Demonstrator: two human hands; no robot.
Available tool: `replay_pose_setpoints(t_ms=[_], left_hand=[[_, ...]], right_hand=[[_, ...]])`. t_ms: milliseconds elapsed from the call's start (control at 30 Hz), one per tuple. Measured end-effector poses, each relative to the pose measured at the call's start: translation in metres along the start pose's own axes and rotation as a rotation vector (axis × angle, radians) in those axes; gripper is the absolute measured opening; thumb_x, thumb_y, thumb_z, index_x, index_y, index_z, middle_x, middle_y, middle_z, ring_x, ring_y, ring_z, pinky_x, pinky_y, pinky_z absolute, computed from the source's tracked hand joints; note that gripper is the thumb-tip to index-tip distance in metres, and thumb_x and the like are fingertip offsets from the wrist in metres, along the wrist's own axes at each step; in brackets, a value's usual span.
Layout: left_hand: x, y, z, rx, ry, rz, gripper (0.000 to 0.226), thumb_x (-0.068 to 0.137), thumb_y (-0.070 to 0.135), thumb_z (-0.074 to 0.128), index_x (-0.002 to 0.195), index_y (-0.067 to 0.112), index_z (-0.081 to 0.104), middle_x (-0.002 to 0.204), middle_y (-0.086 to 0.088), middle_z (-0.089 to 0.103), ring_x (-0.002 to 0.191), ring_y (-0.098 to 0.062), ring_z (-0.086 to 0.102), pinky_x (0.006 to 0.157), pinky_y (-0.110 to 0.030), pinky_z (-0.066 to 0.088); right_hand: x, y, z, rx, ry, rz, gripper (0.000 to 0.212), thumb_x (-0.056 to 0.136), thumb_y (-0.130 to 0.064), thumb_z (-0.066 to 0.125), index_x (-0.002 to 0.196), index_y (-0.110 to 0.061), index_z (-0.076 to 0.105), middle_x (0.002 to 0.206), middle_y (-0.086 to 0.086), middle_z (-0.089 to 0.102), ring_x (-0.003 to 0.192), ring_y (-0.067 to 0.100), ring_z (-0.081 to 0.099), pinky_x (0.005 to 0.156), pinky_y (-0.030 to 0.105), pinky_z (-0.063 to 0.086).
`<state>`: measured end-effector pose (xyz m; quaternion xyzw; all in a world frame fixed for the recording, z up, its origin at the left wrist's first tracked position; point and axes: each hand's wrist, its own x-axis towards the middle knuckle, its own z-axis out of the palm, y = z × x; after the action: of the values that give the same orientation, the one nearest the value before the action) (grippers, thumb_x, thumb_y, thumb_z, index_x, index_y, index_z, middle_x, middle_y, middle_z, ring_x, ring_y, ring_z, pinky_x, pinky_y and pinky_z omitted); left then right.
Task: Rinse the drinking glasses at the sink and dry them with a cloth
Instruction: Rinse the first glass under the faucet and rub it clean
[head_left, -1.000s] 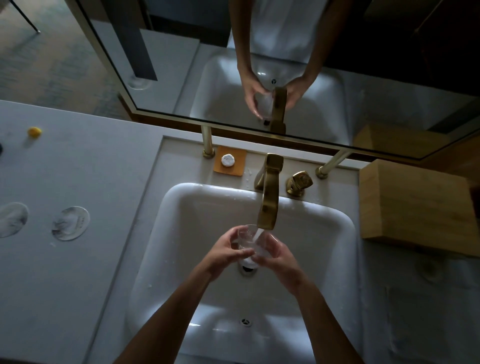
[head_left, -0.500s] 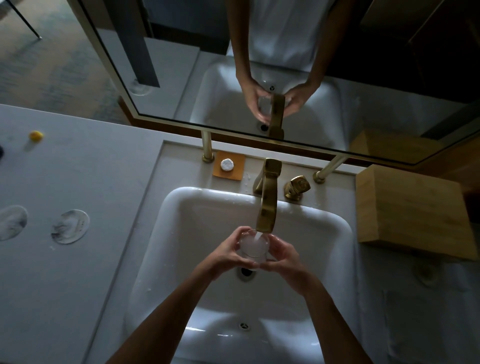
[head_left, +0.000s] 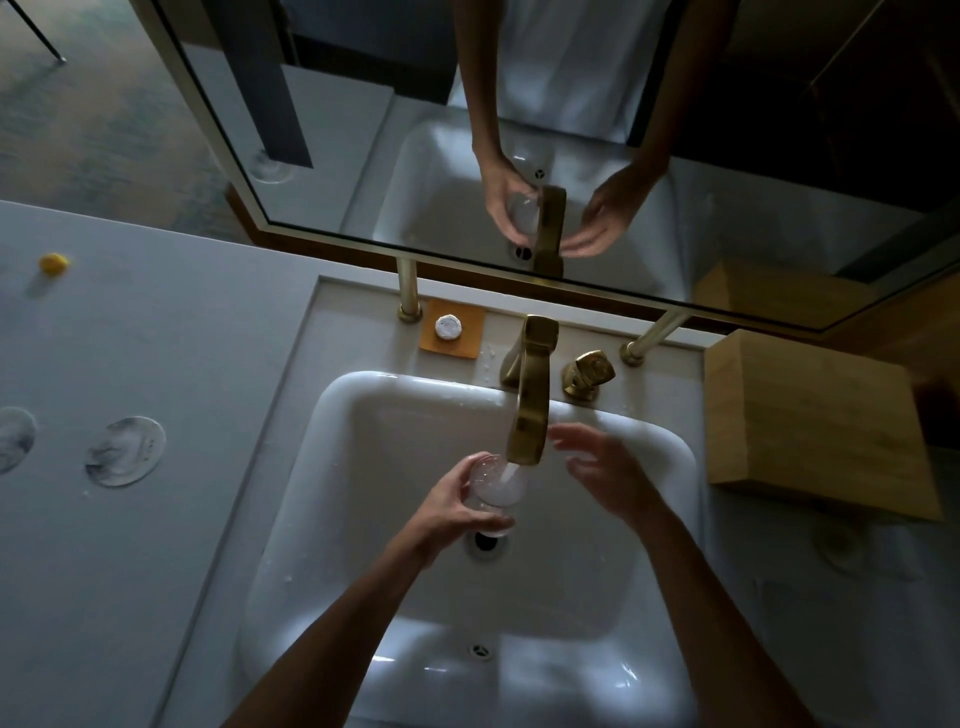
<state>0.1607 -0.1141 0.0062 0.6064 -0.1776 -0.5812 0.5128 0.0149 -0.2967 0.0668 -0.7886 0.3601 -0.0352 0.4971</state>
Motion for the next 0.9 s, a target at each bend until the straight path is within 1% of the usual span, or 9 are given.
replay_pose_setpoints(t_ms=[100,167,233,333,467,567,633,800,900], left_hand=[[0.001,0.000,-0.001,0.005,0.014,-0.006,0.087,0.056,0.008,0.092,0.131,0.024,0.053,0.126,-0.003,0.067,0.111,-0.008,0.066,0.098,-0.025,0.051],[0.002,0.001,0.001,0.011,0.019,-0.002,0.083,0.060,0.000,0.091,0.130,0.023,0.053,0.125,-0.003,0.067,0.106,-0.004,0.067,0.094,-0.021,0.051],[0.004,0.001,0.003,0.006,0.015,-0.001,0.085,0.058,0.002,0.091,0.131,0.024,0.053,0.126,-0.004,0.067,0.108,-0.007,0.067,0.097,-0.024,0.052],[0.004,0.003,0.006,-0.006,0.004,-0.003,0.087,0.055,0.005,0.090,0.131,0.024,0.052,0.126,-0.005,0.067,0.109,-0.013,0.068,0.101,-0.032,0.052],[0.004,0.006,0.009,-0.004,-0.007,0.000,0.084,0.057,0.007,0.090,0.129,0.029,0.052,0.130,-0.006,0.064,0.118,-0.019,0.065,0.106,-0.035,0.051],[0.005,0.006,0.009,-0.008,0.002,0.004,0.084,0.057,0.007,0.091,0.129,0.028,0.054,0.129,-0.006,0.067,0.118,-0.021,0.066,0.105,-0.035,0.051],[0.006,0.006,0.009,-0.008,0.004,0.006,0.084,0.057,0.006,0.091,0.129,0.028,0.055,0.128,-0.005,0.068,0.118,-0.021,0.066,0.104,-0.034,0.051],[0.007,0.007,0.009,-0.004,0.005,0.003,0.086,0.060,0.002,0.090,0.133,0.028,0.053,0.130,-0.001,0.068,0.119,-0.016,0.065,0.102,-0.027,0.050],[0.007,0.007,0.010,-0.009,0.015,0.011,0.084,0.060,0.001,0.090,0.133,0.025,0.054,0.128,-0.003,0.069,0.119,-0.019,0.066,0.103,-0.031,0.050]], right_hand=[[0.020,-0.009,-0.029,-0.344,0.080,-0.230,0.044,0.077,0.010,0.067,0.115,-0.013,0.070,0.120,0.009,0.068,0.109,0.020,0.064,0.093,0.031,0.054],[0.036,-0.009,-0.044,-0.554,0.079,-0.361,0.044,0.073,0.005,0.076,0.115,-0.008,0.069,0.123,0.014,0.065,0.116,0.029,0.061,0.098,0.041,0.053],[0.053,-0.007,-0.054,-0.683,0.053,-0.355,0.050,0.072,0.001,0.079,0.120,-0.007,0.067,0.132,0.018,0.060,0.125,0.036,0.054,0.106,0.048,0.046],[0.072,-0.004,-0.063,-0.808,-0.009,-0.337,0.060,0.070,-0.003,0.083,0.126,-0.006,0.063,0.139,0.022,0.054,0.131,0.043,0.047,0.110,0.048,0.037],[0.090,-0.006,-0.069,-0.819,-0.118,-0.361,0.055,0.068,0.001,0.084,0.120,0.001,0.066,0.128,0.029,0.059,0.121,0.049,0.053,0.102,0.053,0.044],[0.105,-0.006,-0.072,-0.753,-0.185,-0.438,0.042,0.063,0.008,0.083,0.102,0.001,0.073,0.100,0.022,0.069,0.091,0.040,0.067,0.081,0.053,0.059],[0.110,-0.005,-0.074,-0.743,-0.199,-0.430,0.041,0.061,0.007,0.085,0.099,-0.001,0.074,0.091,0.017,0.071,0.085,0.037,0.068,0.072,0.052,0.059],[0.108,-0.011,-0.074,-0.738,-0.164,-0.342,0.041,0.066,0.002,0.083,0.106,-0.001,0.073,0.095,0.019,0.069,0.093,0.037,0.064,0.079,0.051,0.055],[0.107,-0.010,-0.070,-0.727,-0.142,-0.301,0.041,0.068,0.003,0.082,0.108,-0.002,0.072,0.097,0.018,0.069,0.092,0.035,0.064,0.079,0.044,0.055]])
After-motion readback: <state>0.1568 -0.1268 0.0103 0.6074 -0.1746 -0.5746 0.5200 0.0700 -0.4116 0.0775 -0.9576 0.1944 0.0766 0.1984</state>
